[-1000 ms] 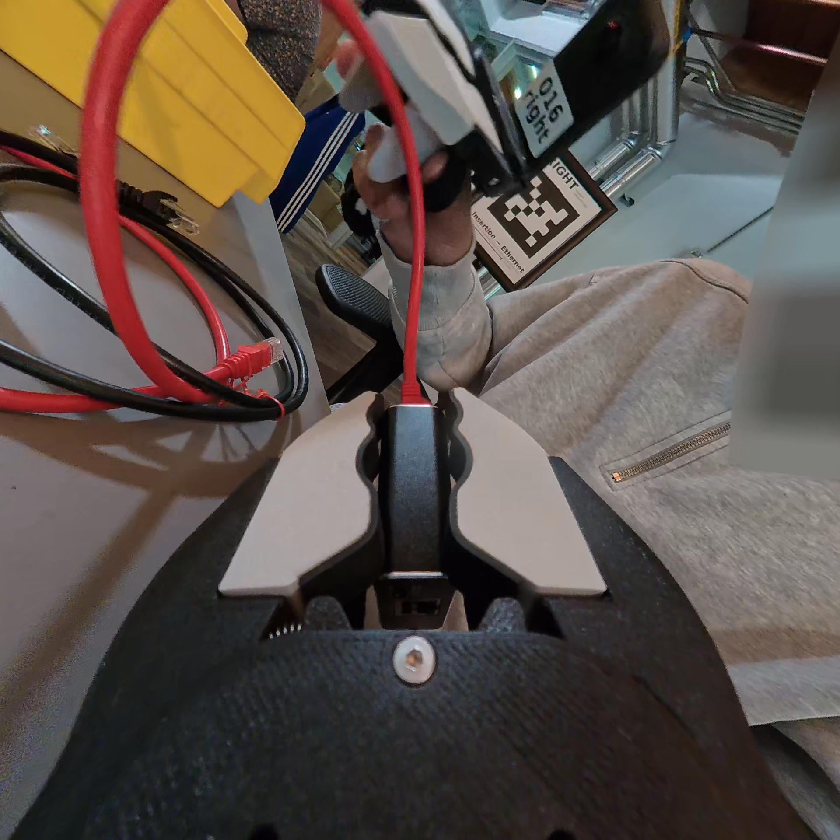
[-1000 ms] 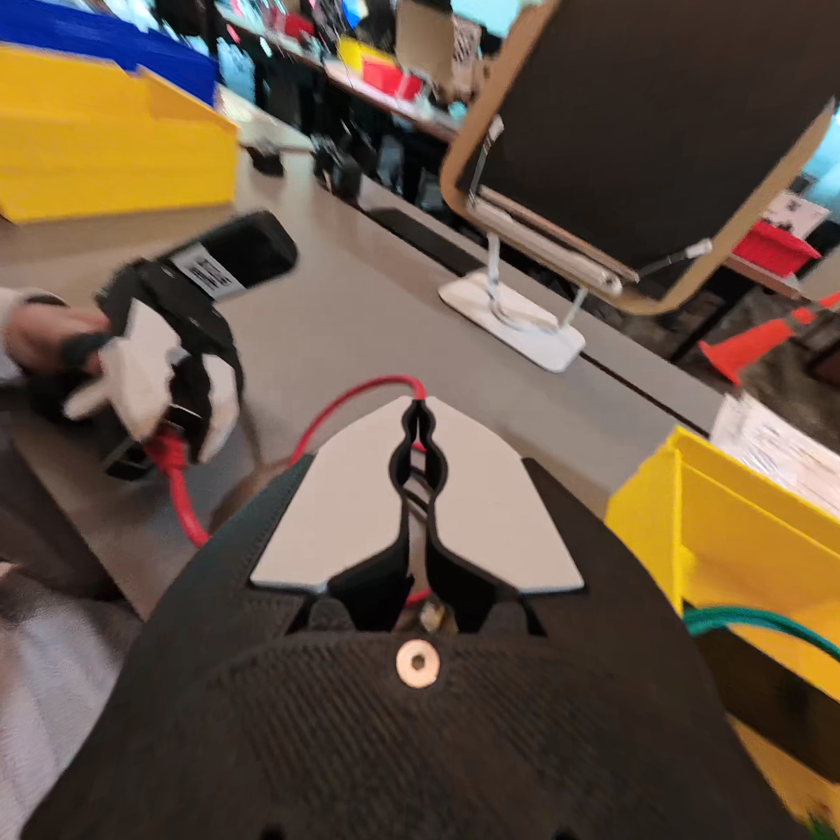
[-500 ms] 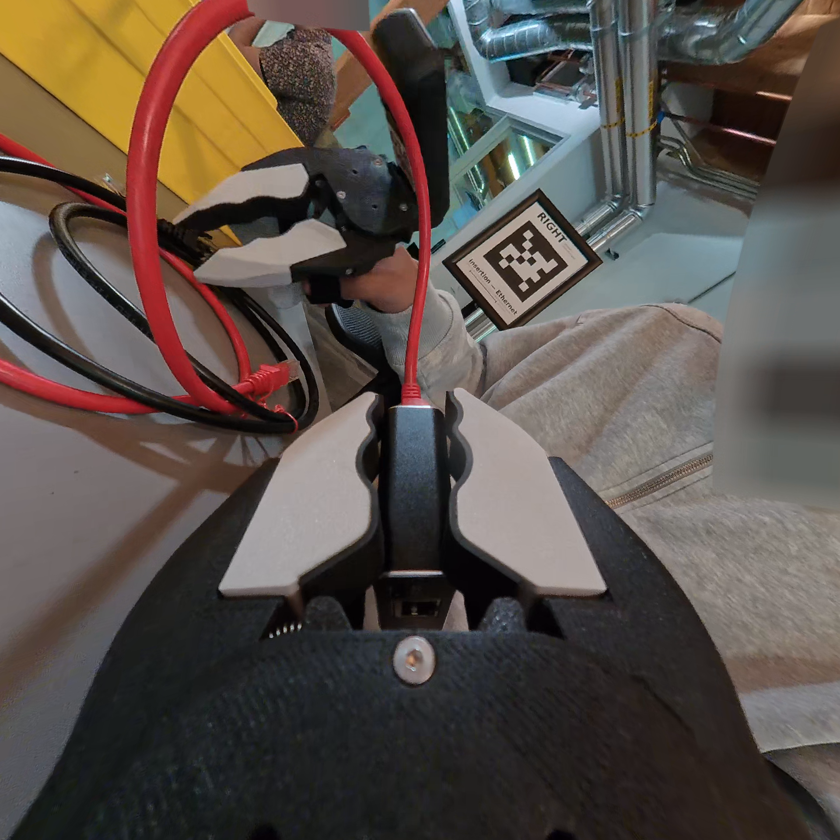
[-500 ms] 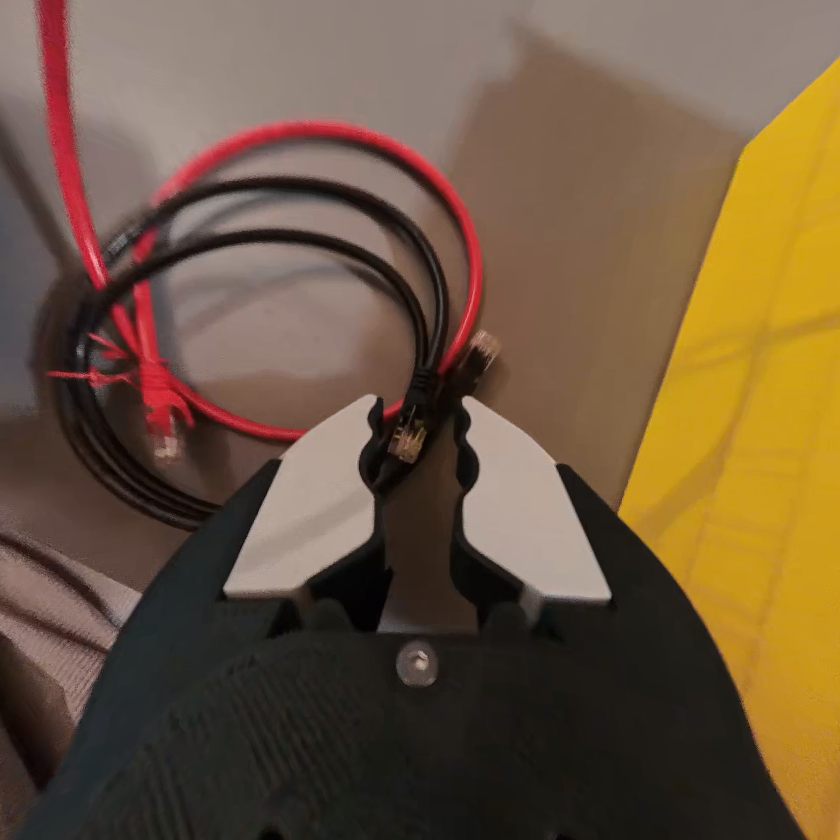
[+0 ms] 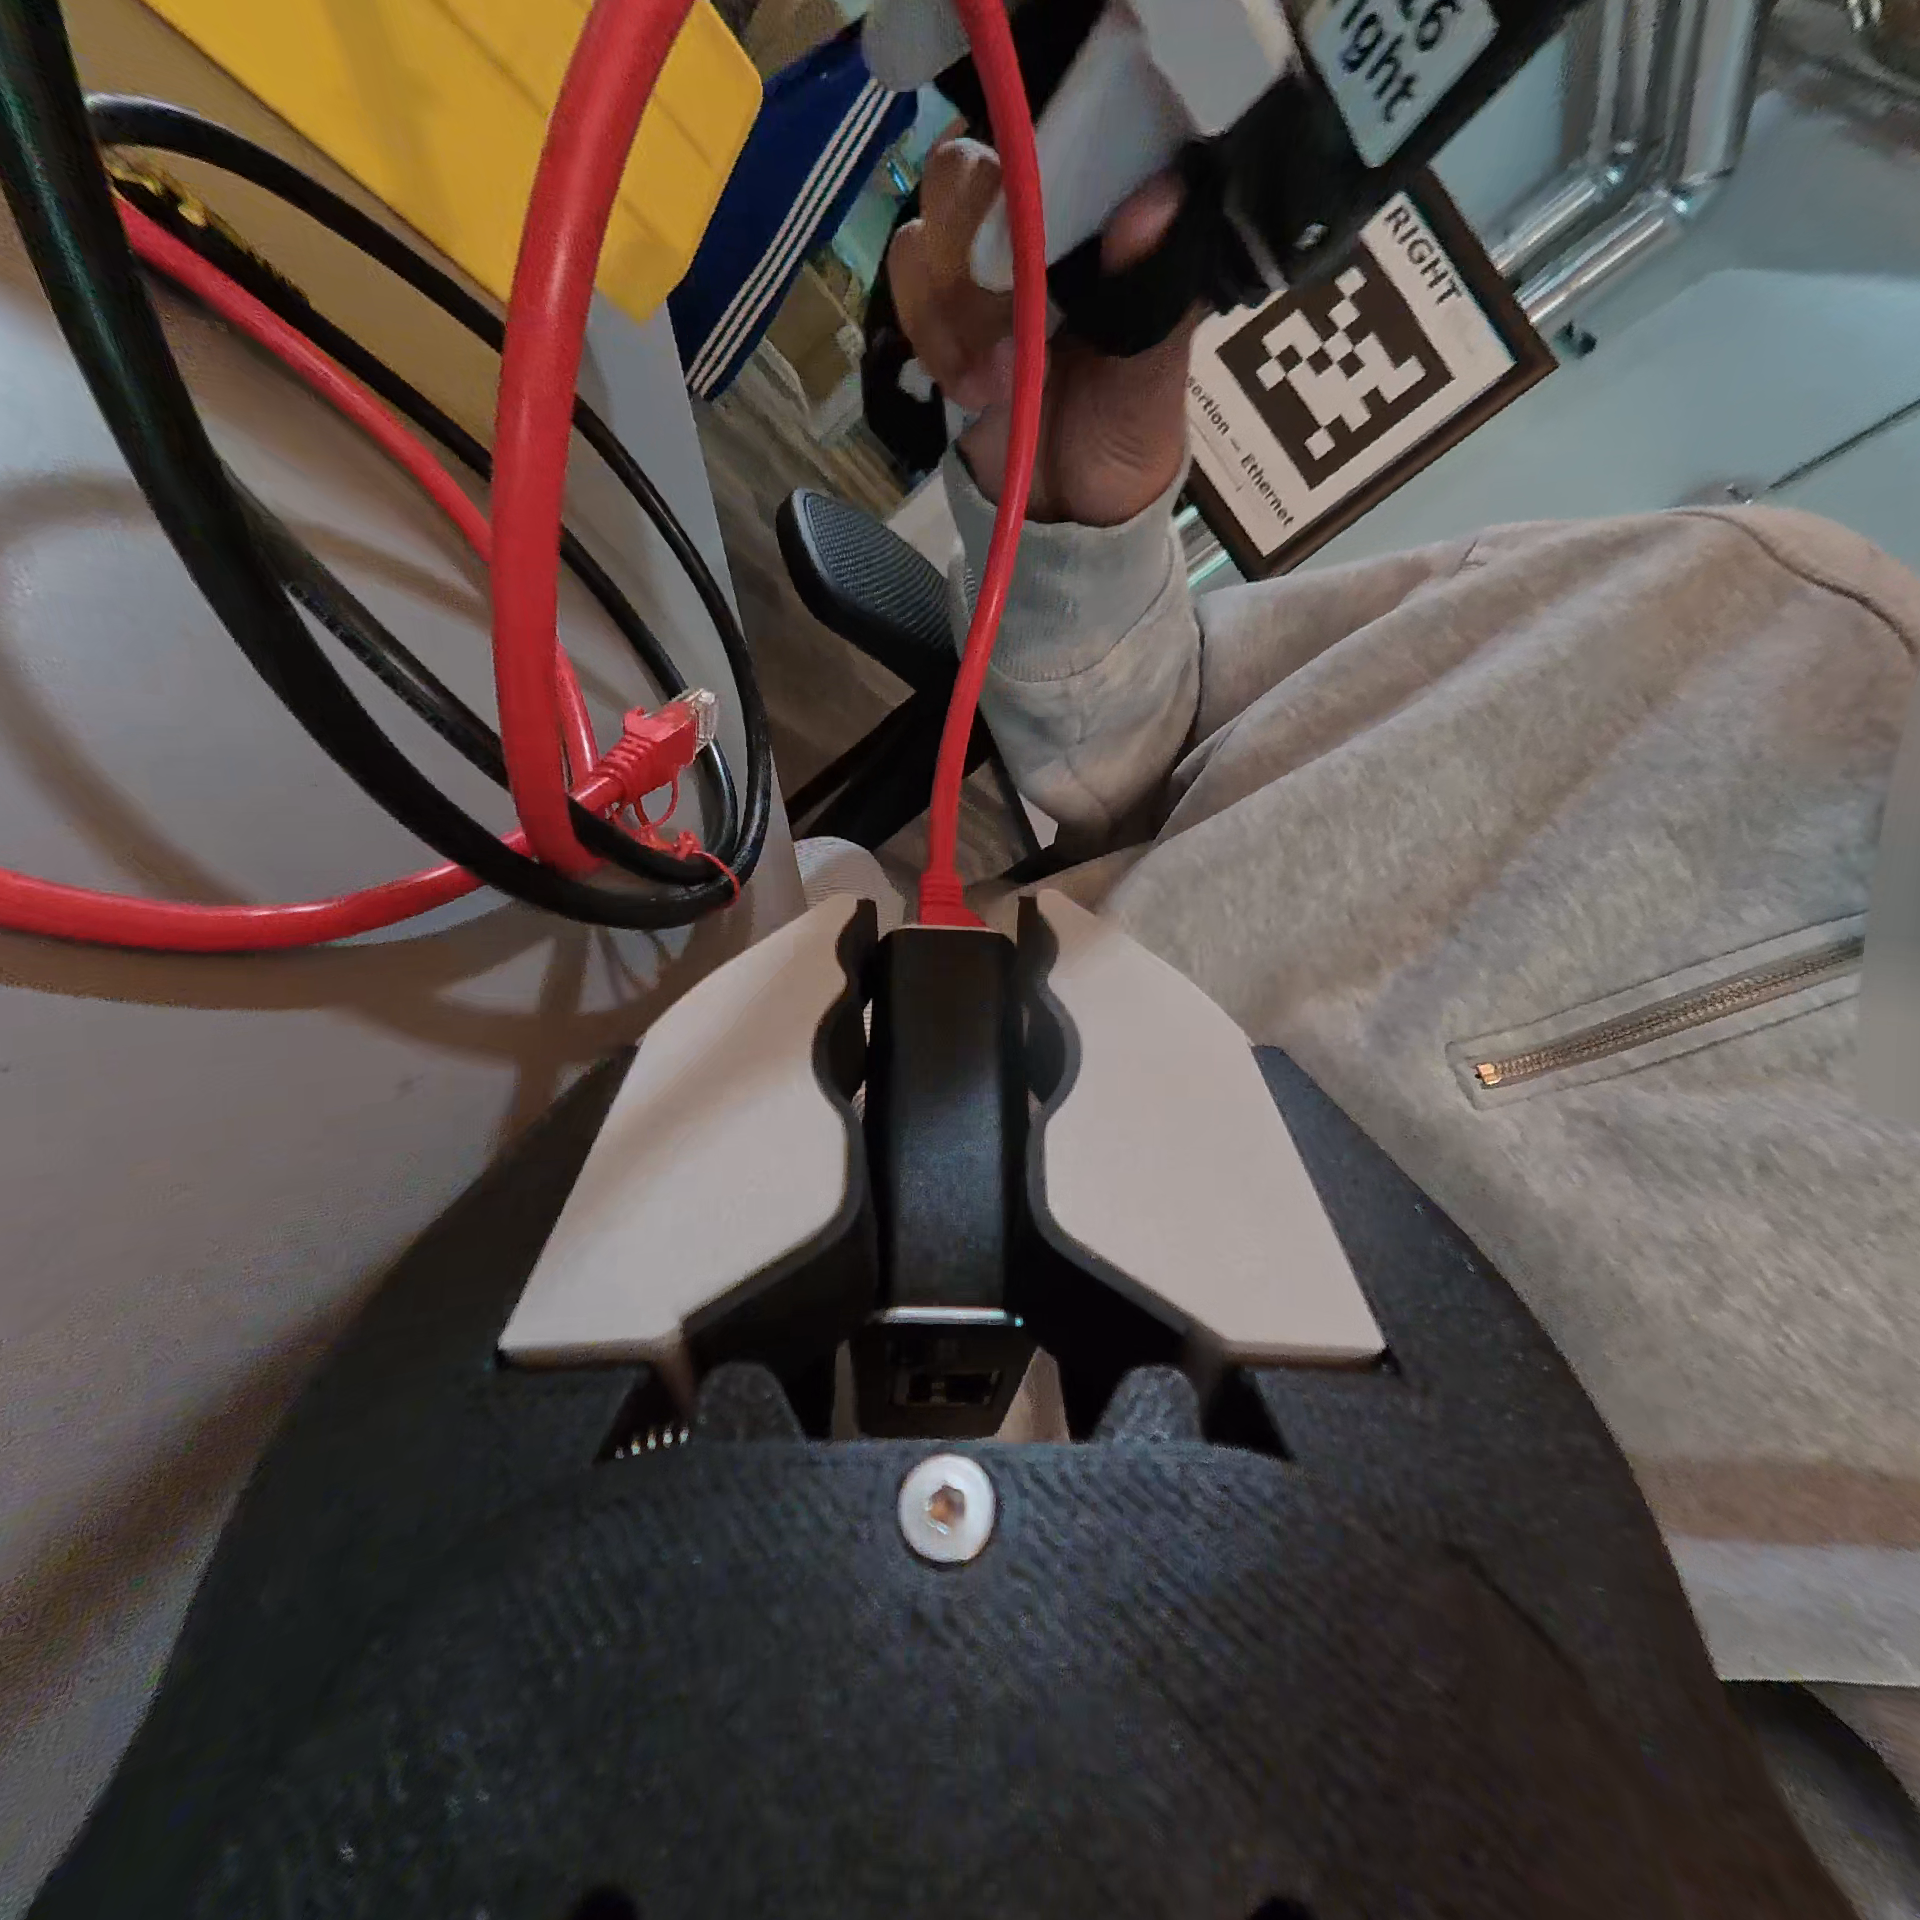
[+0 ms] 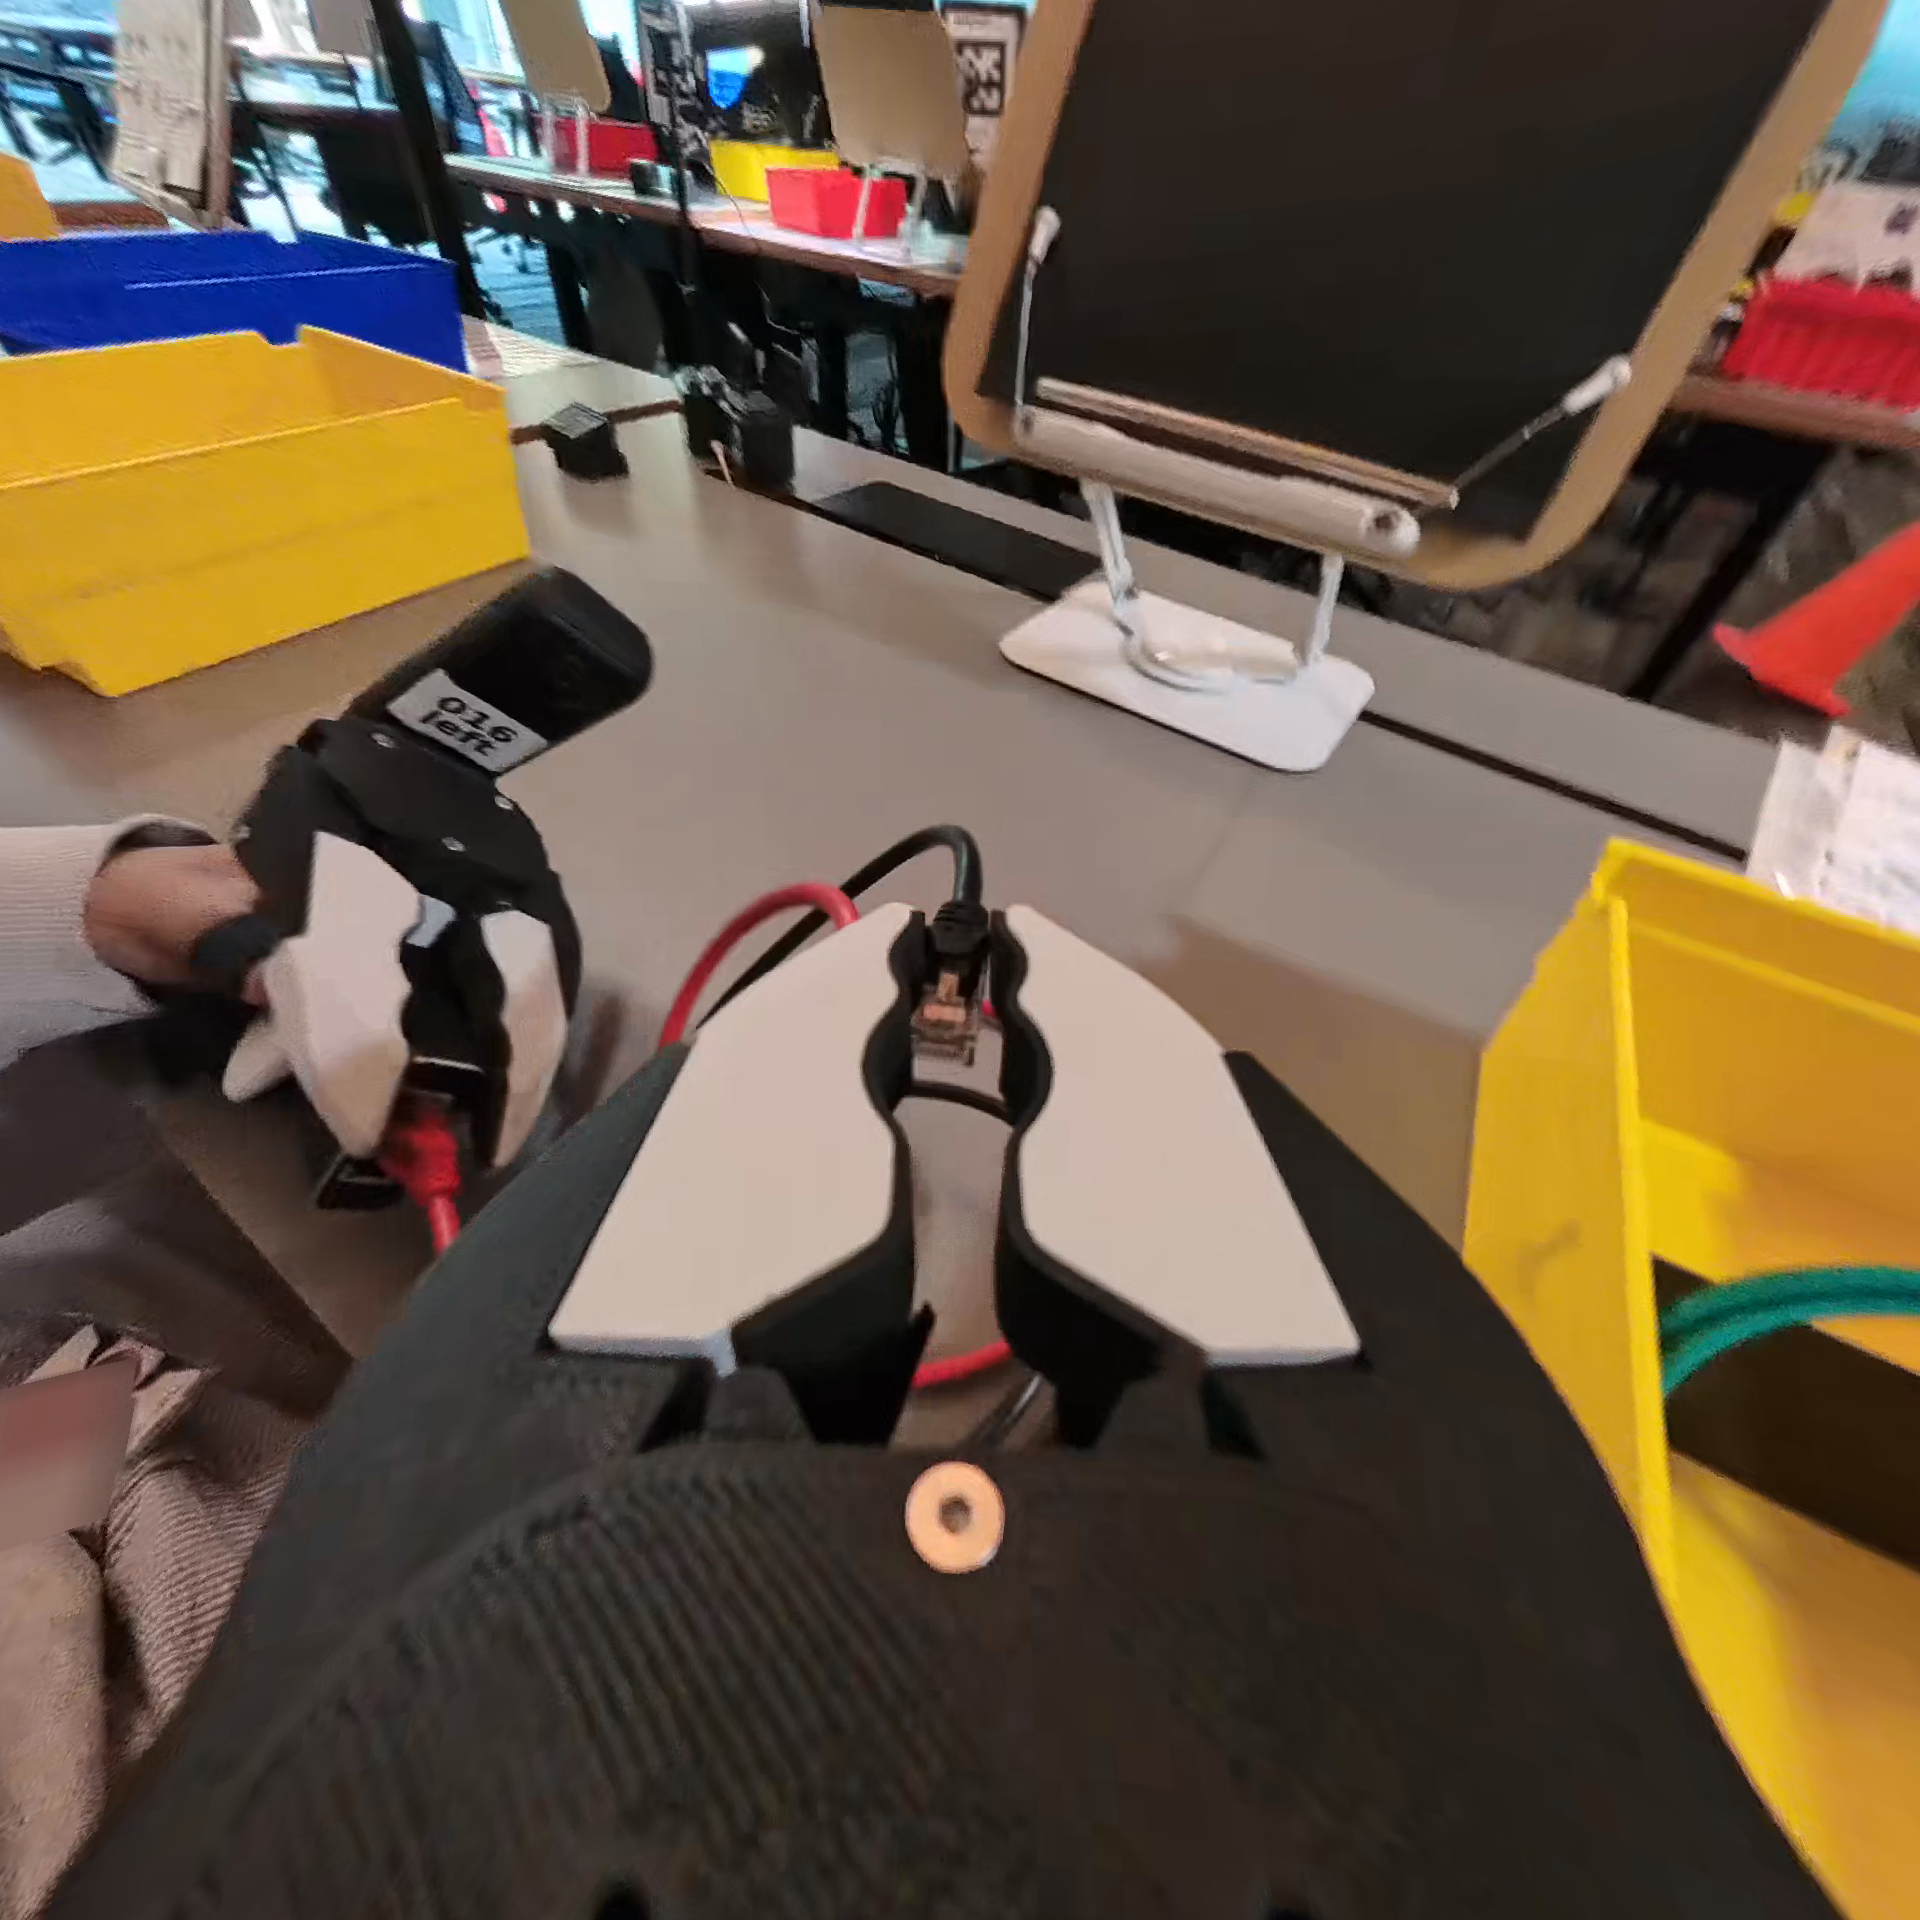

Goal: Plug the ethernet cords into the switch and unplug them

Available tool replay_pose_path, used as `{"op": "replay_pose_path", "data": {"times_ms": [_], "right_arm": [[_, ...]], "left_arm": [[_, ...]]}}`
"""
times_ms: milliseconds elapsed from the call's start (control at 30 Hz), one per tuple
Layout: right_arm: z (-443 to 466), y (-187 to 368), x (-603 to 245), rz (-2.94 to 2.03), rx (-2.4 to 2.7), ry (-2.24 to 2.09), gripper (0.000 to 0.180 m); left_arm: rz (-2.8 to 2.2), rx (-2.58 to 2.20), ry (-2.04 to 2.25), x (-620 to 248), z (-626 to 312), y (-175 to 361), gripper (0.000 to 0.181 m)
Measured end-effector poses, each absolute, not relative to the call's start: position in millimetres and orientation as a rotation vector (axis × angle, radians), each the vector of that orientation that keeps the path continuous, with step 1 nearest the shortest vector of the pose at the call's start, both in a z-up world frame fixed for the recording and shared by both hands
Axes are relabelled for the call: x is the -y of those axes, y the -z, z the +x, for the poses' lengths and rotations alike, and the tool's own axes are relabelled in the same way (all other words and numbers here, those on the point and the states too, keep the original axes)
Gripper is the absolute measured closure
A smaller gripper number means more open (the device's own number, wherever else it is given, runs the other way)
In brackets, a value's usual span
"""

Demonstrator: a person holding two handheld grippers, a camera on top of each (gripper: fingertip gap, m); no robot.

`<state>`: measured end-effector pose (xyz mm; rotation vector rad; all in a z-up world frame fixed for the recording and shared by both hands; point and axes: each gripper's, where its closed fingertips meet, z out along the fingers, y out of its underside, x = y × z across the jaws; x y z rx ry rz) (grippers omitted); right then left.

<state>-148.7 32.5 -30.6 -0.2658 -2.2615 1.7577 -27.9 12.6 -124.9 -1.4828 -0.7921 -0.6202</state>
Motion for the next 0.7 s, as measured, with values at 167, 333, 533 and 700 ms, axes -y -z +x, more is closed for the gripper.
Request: {"op": "replay_pose_path", "data": {"times_ms": [167, 333, 533, 700], "right_arm": [[-112, 25, -17, -0.024, 2.276, -1.724, 0.168], [-95, 11, -17, 0.147, 2.156, -1.654, 0.168], [-74, 6, -12, 0.303, 2.082, -1.601, 0.168], [-72, 42, -6, 0.383, 2.257, -1.427, 0.168]], "left_arm": [[-1.487, 0.828, 0.609, -12, -31, 129, 0.155], [-1.472, 0.835, 0.611, -11, -33, 128, 0.155], [-1.45, 0.849, 0.614, -9, -35, 127, 0.155], [-1.399, 0.839, 0.61, -5, -38, 121, 0.155]]}}
